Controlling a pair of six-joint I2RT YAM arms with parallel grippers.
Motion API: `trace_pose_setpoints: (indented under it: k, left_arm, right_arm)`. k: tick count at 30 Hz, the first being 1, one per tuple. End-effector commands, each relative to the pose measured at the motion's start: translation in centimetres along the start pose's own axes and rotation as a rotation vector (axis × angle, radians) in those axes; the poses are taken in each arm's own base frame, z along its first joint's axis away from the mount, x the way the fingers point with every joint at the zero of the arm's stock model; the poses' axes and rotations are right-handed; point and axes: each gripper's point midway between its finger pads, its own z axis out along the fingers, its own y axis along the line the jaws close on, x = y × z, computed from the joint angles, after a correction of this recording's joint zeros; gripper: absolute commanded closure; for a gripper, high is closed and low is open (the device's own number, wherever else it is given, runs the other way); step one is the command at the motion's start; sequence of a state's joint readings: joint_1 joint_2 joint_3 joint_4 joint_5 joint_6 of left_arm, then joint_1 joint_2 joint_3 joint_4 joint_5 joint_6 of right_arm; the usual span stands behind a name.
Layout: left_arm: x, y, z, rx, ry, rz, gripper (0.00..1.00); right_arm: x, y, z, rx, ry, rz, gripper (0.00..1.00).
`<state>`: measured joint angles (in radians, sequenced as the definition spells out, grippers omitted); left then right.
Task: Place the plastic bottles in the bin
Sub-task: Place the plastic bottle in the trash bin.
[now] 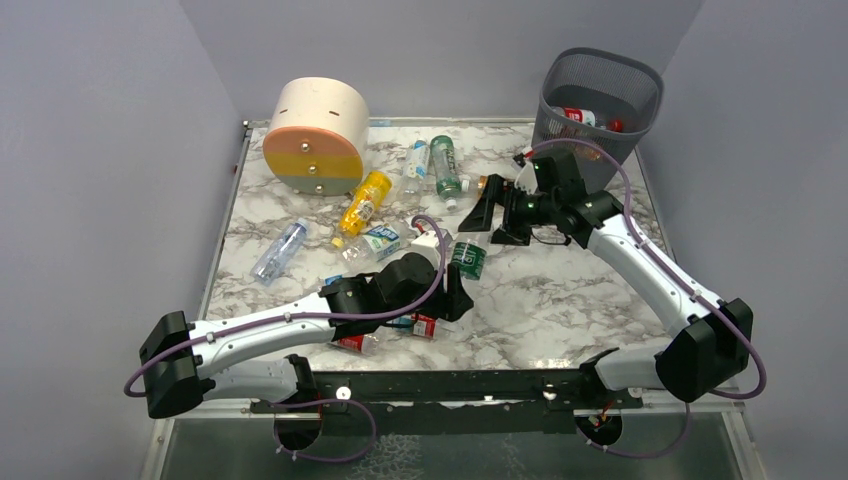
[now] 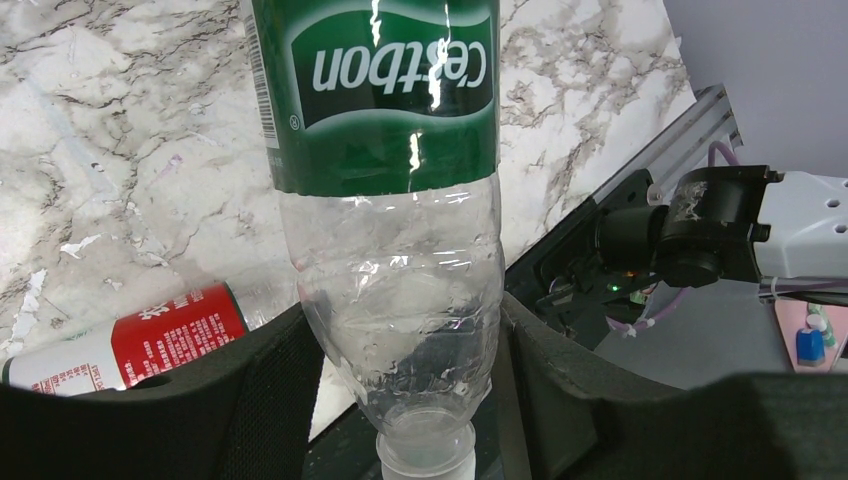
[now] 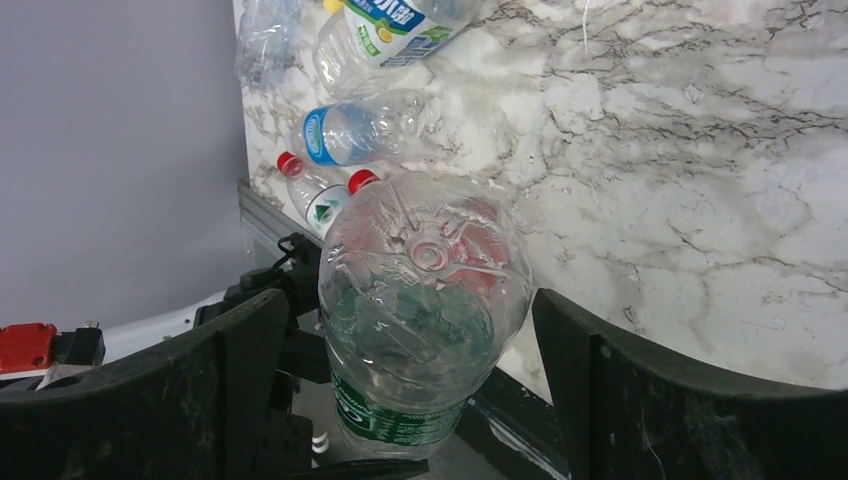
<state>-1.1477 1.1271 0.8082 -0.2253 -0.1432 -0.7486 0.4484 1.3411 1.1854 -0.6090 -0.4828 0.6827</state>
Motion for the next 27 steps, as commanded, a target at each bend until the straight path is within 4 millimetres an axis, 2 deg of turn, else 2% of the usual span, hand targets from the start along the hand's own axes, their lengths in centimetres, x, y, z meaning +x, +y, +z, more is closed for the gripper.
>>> trace_pose_setpoints:
  k: [1, 8, 11, 13, 17, 22, 27]
  left_arm:
    - [-1.0, -1.1, -0.5, 0.046, -0.036, -0.007, 0.40]
    - [-1.0, -0.9, -0.7, 0.040, -0.040, -0.009, 0.32]
    - [-1.1, -0.8, -0.8, 0.028, -0.042, -0.013, 0.20]
    - [-1.2, -0.6, -1.0, 0.014, -0.043, -0.013, 0.02]
    - [-2.5, -1.1, -2.3, 0.013, -0.065, -0.013, 0.01]
    - [-5.4, -3.7, -5.8, 0.104, -0.130, -0.044, 0.01]
    - [-7.6, -4.6, -9.3, 0.140, -0.192, -0.062, 0.01]
  right_arm:
    - [-0.3, 0.5, 0.3, -0.017, -0.019, -0.007, 0.08]
    - [-0.6, 0.6, 0.0, -0.008, -0.038, -0.013, 0.34]
    - [-0.8, 0.6, -0.1, -0.002, -0.046, -0.015, 0.38]
    - [-1.0, 0.6, -0.3, 0.005, -0.056, -0.019, 0.39]
    - [-1.5, 0.5, -0.7, 0.034, -0.075, -0.033, 0.39]
    - [-2.7, 0.7, -1.2, 0.063, -0.112, -0.052, 0.39]
    - [-4.9, 1.9, -1.8, 0.081, -0.160, -0.074, 0.39]
